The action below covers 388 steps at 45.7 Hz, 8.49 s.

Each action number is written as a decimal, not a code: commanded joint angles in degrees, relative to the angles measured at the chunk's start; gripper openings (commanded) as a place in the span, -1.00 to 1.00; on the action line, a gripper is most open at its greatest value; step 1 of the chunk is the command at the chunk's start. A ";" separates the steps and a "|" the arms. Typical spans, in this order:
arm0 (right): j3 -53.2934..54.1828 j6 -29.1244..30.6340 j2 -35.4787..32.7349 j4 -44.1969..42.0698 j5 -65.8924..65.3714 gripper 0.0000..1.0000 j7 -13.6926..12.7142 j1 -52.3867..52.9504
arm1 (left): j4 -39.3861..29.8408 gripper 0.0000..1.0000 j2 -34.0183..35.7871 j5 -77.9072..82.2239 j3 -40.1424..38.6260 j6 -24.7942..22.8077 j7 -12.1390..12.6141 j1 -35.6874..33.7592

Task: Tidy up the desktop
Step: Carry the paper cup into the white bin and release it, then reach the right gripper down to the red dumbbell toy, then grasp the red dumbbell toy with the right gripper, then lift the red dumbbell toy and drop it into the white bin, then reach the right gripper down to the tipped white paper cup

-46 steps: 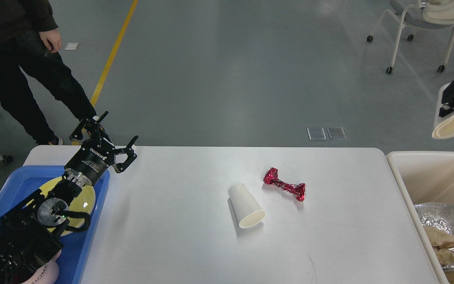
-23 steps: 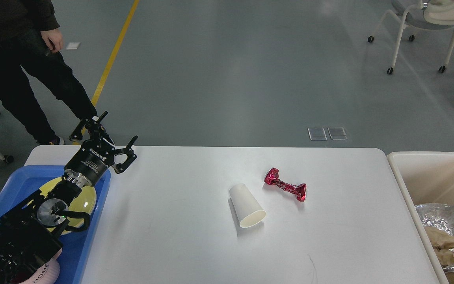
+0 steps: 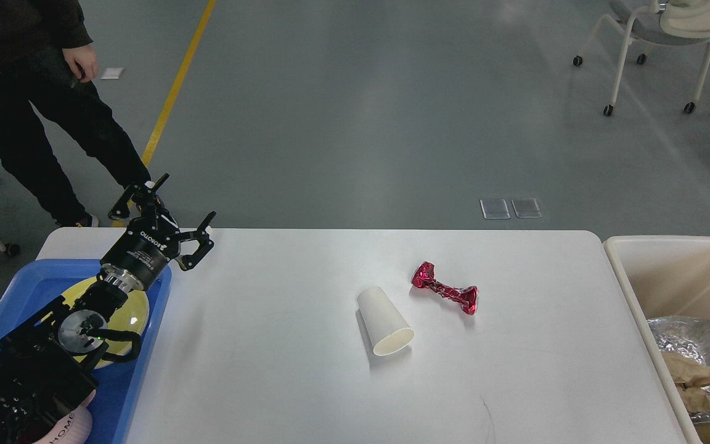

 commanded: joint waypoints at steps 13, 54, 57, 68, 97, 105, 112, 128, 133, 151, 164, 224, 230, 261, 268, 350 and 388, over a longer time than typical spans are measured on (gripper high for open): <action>1.64 -3.33 1.43 -1.23 0.26 1.00 -1.22 -2.70 | 0.01 1.00 0.01 0.00 -0.01 -0.01 0.00 0.00; -34.58 42.53 -3.14 60.82 -8.96 1.00 11.77 105.39 | 0.01 1.00 0.01 0.00 -0.01 -0.01 0.00 0.00; -30.46 42.53 -3.14 61.35 -11.51 1.00 14.51 108.65 | 0.01 1.00 0.01 0.00 -0.09 -0.01 0.00 0.00; -25.08 42.53 -4.28 64.52 -13.10 1.00 14.34 109.89 | -0.08 1.00 0.01 0.00 -0.09 -0.01 0.00 0.09; -24.82 -12.47 29.98 32.99 2.55 1.00 12.40 38.19 | -0.08 1.00 0.01 0.00 0.08 -0.01 0.09 0.00; -23.85 -13.09 34.83 18.03 2.20 1.00 10.65 24.91 | 0.01 1.00 0.01 0.00 0.08 -0.01 0.09 0.00; -23.85 -13.70 37.11 10.66 1.41 1.00 9.15 18.49 | 0.01 1.00 0.01 0.00 0.08 -0.01 0.09 0.00; -24.20 -14.75 40.72 0.71 1.23 1.00 7.66 9.52 | 0.01 1.00 0.01 0.00 0.08 -0.01 0.00 0.00; -24.20 -16.16 40.90 0.71 1.14 1.00 6.69 8.55 | 0.01 1.00 0.01 0.00 0.08 -0.01 0.00 0.00; -24.29 -17.04 40.54 0.71 0.00 0.04 6.07 8.20 | 0.01 1.00 0.01 0.00 0.08 -0.01 0.09 0.00; -24.47 -16.78 40.46 1.32 -0.18 -1.00 6.25 8.99 | 0.01 1.00 0.01 0.00 0.08 -0.09 0.09 0.00; -23.94 42.53 -13.33 53.89 -20.64 -1.00 7.39 92.68 | 0.01 1.00 0.01 0.00 -0.01 -0.01 0.00 0.00; -24.11 34.75 -15.53 45.99 -22.41 -1.00 7.39 76.17 | 0.01 1.00 0.01 0.00 -0.01 -0.01 0.00 0.00; -10.84 -2.45 -0.76 -4.83 -1.32 -1.00 6.25 -3.57 | 0.01 1.00 0.01 0.00 -0.01 -0.01 0.00 0.00; -9.61 -5.53 -0.15 -4.65 -0.53 1.00 5.37 -5.07 | 0.01 1.00 0.01 0.00 -0.01 -0.01 0.00 0.00; -15.68 25.01 8.27 71.20 -5.45 1.00 5.02 85.48 | 0.01 1.00 0.01 0.00 -0.01 -0.09 0.00 0.00; -15.06 -7.55 43.53 27.43 7.12 1.00 2.65 27.45 | 0.01 1.00 -0.08 0.00 -0.01 -0.09 0.09 0.00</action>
